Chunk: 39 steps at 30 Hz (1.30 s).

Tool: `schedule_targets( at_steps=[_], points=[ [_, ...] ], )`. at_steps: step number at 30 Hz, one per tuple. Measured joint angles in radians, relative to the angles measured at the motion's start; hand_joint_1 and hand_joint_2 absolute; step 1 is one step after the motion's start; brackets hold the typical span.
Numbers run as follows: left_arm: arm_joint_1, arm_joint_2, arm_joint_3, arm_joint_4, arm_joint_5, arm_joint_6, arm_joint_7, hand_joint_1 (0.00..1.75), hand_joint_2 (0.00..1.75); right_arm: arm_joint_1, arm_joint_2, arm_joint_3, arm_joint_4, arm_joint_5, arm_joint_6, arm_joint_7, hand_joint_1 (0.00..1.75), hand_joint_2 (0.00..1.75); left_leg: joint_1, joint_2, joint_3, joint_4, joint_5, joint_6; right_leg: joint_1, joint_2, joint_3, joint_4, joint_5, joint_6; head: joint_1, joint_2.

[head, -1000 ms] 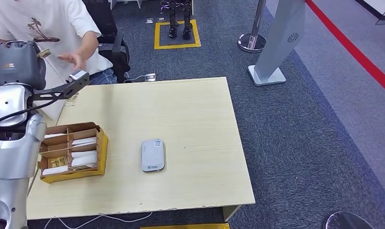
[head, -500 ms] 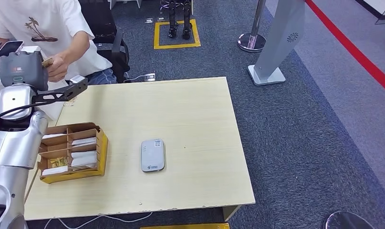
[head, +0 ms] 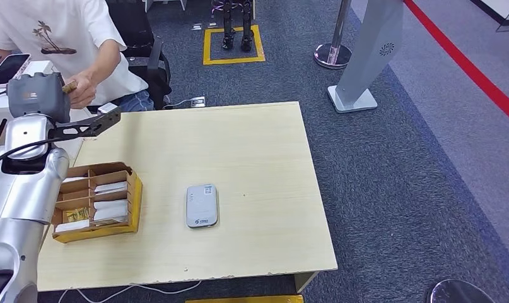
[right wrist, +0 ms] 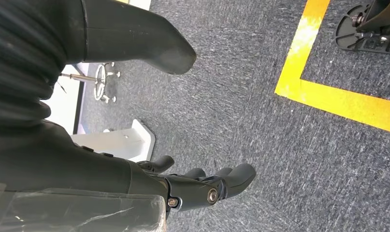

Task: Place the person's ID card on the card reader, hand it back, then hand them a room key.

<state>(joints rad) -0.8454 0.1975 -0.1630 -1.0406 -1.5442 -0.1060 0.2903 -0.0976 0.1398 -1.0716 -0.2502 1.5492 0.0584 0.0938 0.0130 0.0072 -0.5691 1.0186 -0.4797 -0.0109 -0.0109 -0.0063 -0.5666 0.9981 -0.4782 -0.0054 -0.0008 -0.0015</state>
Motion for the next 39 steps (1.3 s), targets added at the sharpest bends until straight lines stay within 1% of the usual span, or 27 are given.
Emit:
schedule_targets(
  at_steps=[1,3,21,23,25,28,32,35,37,39],
  points=[
    [0.0,-0.001,0.0,0.001,0.0,0.0,0.0,0.0,0.87,0.0,0.0,0.0,0.0,0.0,0.0,0.0,0.0,1.75,0.0,0.0,0.0,0.0,0.0,0.0,0.0,0.0,0.0,0.0,0.0,0.0,0.0,0.0],
    [0.0,-0.004,0.001,0.002,0.0,0.001,-0.001,0.0,0.0,0.0,-0.001,0.0,0.0,0.0,0.001,0.0,0.0,1.75,0.0,0.0,0.0,0.0,0.0,0.0,0.0,0.0,0.0,0.0,0.0,0.0,0.0,0.0],
    [0.015,-0.023,0.007,-0.064,0.0,0.003,-0.032,0.0,0.0,0.0,-0.001,0.0,0.005,-0.001,0.004,0.007,0.0,1.75,0.0,0.0,0.0,0.0,0.0,0.0,0.0,0.0,0.0,0.0,0.0,0.0,0.0,0.0],
    [0.027,-0.027,0.007,-0.081,0.0,0.005,-0.048,0.0,0.87,0.0,-0.001,0.0,0.006,-0.002,0.004,0.007,0.0,1.75,0.0,0.0,0.0,0.0,0.0,0.0,0.0,0.0,0.0,0.0,0.0,0.0,0.0,0.0],
    [0.056,-0.039,0.007,-0.123,0.0,0.006,-0.084,0.0,1.75,0.0,-0.001,-0.002,0.007,-0.006,0.001,0.007,0.0,1.75,0.0,0.0,0.0,0.0,0.0,0.0,0.0,0.0,0.0,0.0,0.0,0.0,0.0,0.0],
    [0.126,-0.07,0.007,-0.208,0.0,-0.004,-0.137,0.0,1.75,0.0,-0.001,-0.006,0.008,-0.017,-0.001,0.008,0.0,1.75,-0.001,-0.001,0.0,0.0,0.0,0.0,0.0,-0.001,0.0,0.0,0.0,0.0,0.0,0.0],
    [0.211,-0.109,0.007,-0.308,0.0,-0.017,-0.163,0.0,1.75,0.001,-0.001,-0.012,0.008,-0.021,-0.002,0.01,0.0,1.75,-0.001,0.001,0.0,0.0,0.0,0.0,-0.001,0.001,0.0,0.0,0.0,0.0,0.0,0.0],
    [0.265,-0.122,0.006,-0.369,0.007,-0.022,-0.211,0.0,1.75,0.002,-0.001,-0.021,0.008,-0.036,-0.008,0.012,0.0,1.75,-0.001,0.001,0.0,0.0,-0.001,0.0,-0.001,0.001,0.0,0.0,0.0,0.0,0.0,0.0],
    [0.329,-0.127,-0.002,-0.427,0.027,-0.028,-0.242,0.0,1.75,0.003,-0.001,-0.03,0.008,-0.049,-0.014,0.013,0.0,1.75,-0.001,0.002,0.001,0.0,-0.001,0.0,-0.001,0.001,0.0,0.0,0.0,0.0,0.0,0.0],
    [0.4,-0.127,-0.024,-0.486,0.059,-0.032,-0.251,0.0,1.75,0.004,-0.001,-0.039,0.008,-0.06,-0.018,0.013,0.0,1.75,0.0,0.002,0.0,0.0,-0.001,0.0,-0.001,0.001,-0.001,0.0,0.0,0.0,0.0,0.0]
  ],
)
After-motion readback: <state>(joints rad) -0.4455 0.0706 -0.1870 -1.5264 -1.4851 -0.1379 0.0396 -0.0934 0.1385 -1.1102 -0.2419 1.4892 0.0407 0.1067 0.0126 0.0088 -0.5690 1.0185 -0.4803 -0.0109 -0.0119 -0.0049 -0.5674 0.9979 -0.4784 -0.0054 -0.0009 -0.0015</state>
